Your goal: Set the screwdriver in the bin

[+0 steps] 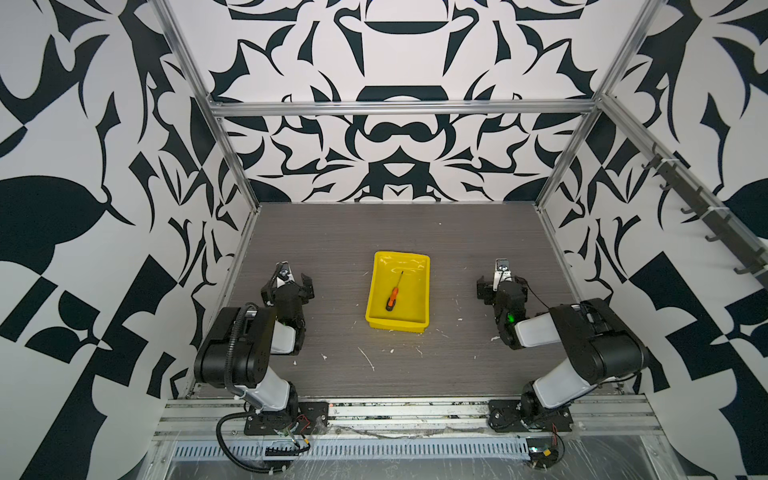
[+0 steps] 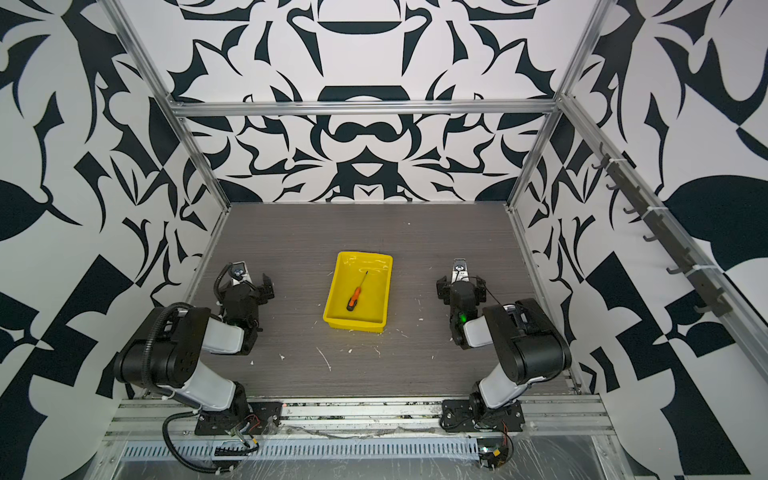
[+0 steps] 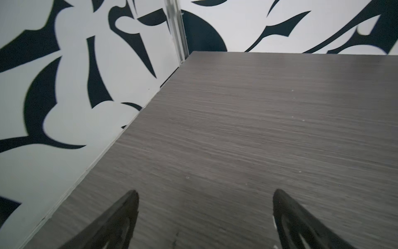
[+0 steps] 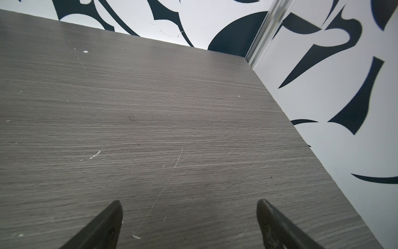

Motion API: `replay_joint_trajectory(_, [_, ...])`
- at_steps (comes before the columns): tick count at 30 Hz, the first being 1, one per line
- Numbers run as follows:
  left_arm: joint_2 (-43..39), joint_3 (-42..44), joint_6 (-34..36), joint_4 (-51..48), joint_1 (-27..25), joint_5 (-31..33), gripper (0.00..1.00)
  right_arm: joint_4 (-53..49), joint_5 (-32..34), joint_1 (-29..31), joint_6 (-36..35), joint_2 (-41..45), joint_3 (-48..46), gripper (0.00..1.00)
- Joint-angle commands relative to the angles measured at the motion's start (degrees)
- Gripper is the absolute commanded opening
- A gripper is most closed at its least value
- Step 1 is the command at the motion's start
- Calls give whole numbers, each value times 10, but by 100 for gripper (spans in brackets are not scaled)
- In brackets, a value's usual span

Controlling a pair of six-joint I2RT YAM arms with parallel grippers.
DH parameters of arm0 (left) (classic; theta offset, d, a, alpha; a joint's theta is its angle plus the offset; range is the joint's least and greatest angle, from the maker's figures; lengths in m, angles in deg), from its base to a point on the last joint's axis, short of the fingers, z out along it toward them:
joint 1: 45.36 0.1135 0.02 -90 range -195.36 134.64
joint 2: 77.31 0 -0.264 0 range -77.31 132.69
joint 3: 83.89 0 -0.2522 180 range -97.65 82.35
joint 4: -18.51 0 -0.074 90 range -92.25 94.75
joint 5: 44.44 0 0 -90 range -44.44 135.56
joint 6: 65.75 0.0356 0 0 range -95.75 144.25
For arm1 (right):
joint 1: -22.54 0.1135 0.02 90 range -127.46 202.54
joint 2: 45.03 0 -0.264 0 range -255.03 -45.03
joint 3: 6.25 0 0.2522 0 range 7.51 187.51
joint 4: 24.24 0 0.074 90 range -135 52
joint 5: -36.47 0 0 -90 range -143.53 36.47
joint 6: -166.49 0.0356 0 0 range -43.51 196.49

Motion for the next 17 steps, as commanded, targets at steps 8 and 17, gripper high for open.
replay_joint_trajectory(8, [-2, -28, -17, -24, 4, -30, 100, -14, -32, -16, 17, 16, 22, 99])
replay_joint_trajectory(17, [-3, -29, -16, -26, 4, -30, 100, -17, -64, -24, 13, 19, 21, 99])
